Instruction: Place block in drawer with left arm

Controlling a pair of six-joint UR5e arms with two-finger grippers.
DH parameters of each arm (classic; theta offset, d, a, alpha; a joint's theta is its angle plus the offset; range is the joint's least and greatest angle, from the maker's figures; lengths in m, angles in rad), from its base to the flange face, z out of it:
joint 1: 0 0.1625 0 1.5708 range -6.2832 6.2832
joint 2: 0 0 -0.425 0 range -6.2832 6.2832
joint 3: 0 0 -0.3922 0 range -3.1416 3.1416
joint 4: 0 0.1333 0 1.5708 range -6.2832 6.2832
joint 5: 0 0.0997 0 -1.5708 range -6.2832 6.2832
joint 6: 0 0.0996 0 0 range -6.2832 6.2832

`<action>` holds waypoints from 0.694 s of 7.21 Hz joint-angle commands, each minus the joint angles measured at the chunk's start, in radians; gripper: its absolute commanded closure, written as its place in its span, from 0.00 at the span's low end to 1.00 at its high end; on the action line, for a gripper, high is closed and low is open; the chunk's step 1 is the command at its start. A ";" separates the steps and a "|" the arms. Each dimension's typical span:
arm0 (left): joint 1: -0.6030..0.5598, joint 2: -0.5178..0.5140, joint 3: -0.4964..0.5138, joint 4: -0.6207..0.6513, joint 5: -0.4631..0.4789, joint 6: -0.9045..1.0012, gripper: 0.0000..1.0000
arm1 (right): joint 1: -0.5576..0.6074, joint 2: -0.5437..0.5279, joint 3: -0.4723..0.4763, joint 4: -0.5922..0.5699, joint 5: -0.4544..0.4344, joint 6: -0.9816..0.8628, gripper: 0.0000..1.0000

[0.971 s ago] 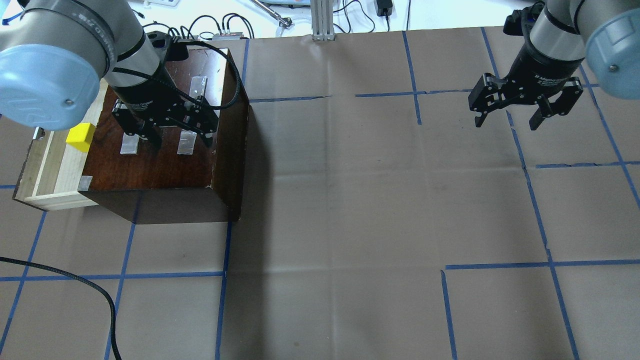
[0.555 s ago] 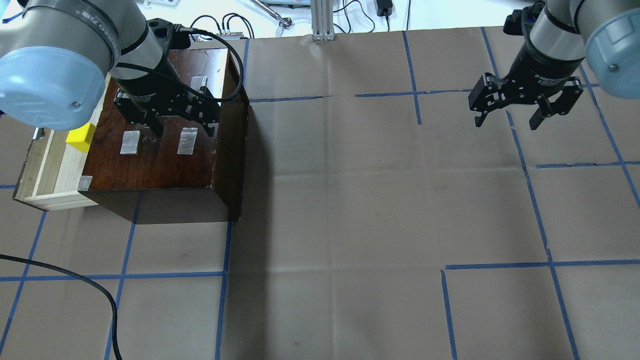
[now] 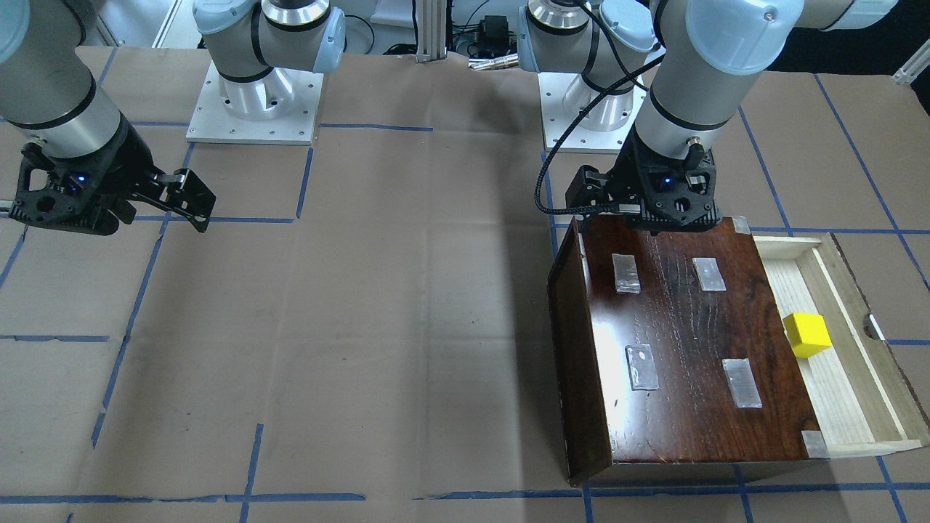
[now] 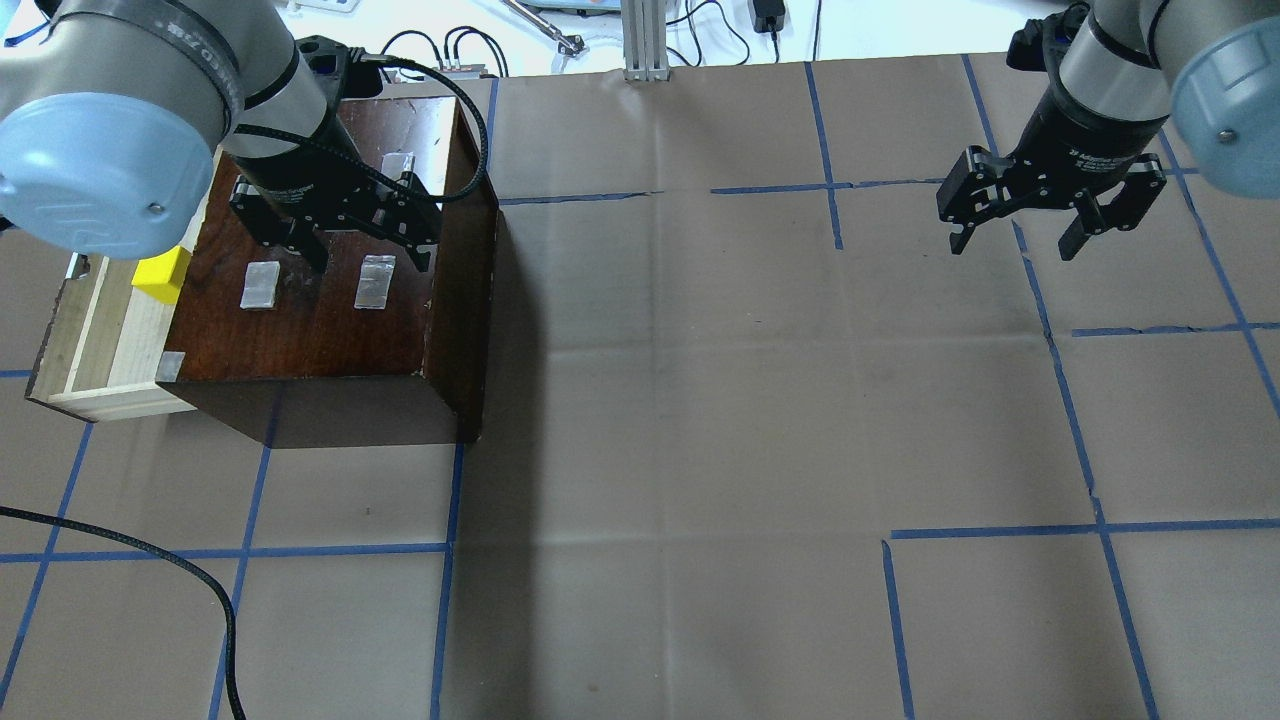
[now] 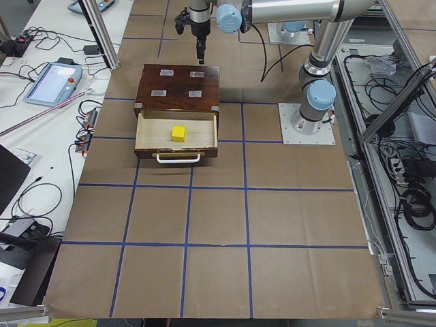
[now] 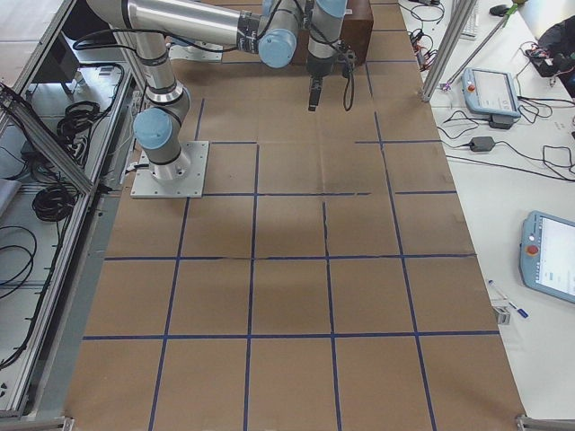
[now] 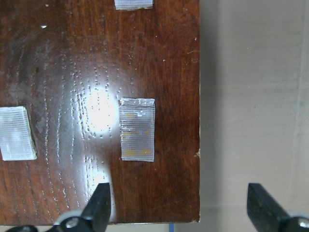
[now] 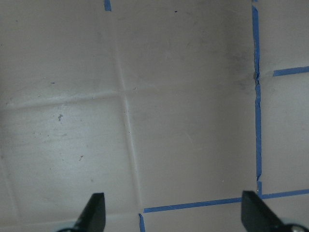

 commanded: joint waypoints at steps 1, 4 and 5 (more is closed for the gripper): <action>0.000 -0.001 0.001 -0.001 0.000 -0.001 0.01 | 0.000 0.000 0.001 0.000 0.000 0.000 0.00; 0.000 -0.001 0.005 -0.001 -0.009 0.000 0.01 | 0.000 0.000 0.001 0.000 0.000 0.000 0.00; 0.000 -0.001 0.005 -0.001 -0.004 0.000 0.01 | 0.000 0.000 0.001 0.000 0.000 -0.001 0.00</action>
